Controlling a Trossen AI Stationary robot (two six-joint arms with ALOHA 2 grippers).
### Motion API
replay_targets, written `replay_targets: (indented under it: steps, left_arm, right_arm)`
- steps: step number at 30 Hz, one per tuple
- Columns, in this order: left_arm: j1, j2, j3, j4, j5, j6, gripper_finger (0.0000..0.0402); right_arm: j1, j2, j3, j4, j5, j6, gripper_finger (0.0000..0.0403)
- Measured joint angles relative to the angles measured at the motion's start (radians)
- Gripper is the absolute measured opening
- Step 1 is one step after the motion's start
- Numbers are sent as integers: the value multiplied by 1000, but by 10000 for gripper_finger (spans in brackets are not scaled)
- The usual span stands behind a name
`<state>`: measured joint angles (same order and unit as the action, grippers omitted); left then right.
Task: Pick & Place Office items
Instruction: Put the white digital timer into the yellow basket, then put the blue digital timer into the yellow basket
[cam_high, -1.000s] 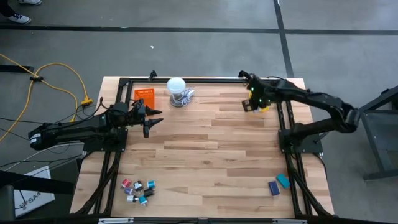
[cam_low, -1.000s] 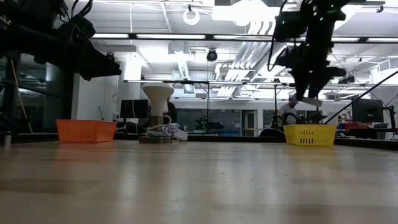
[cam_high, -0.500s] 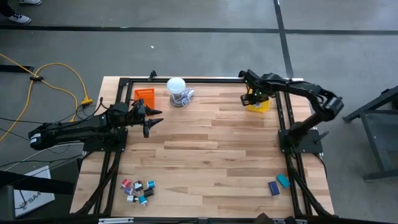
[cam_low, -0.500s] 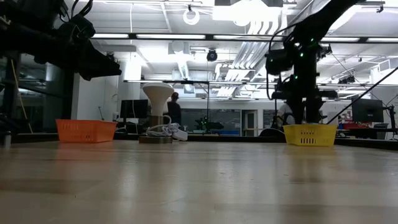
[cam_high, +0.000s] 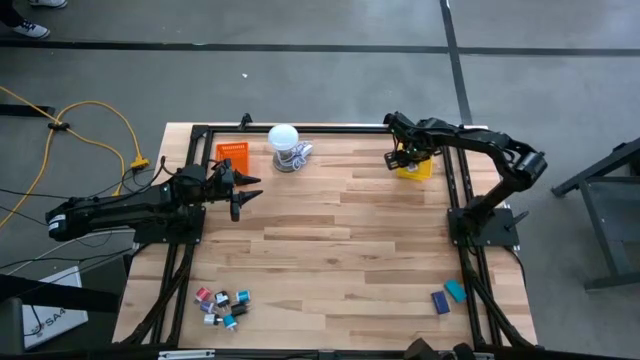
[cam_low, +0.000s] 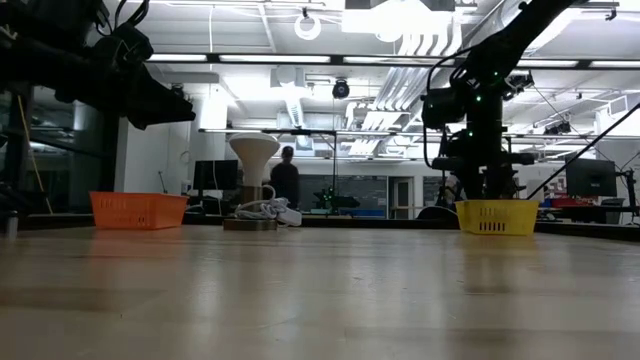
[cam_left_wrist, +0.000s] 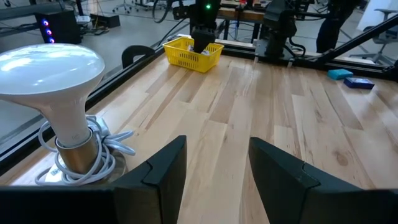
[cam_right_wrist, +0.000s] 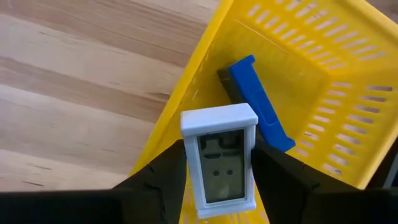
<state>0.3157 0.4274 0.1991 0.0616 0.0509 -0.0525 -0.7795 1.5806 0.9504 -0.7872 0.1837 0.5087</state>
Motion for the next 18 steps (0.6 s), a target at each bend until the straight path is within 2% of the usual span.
replay_targets:
  steps: [4,13,18]
  left_arm:
    - [0,0,0,0,0,0,167]
    - [0,0,0,0,0,0,167]
    - [0,0,0,0,0,0,167]
  right_arm:
    - [0,0,0,-1,-2,-8,177]
    - [0,0,0,-4,-3,-37,172]
    - [-8,-14,43,-93,-10,-86,171]
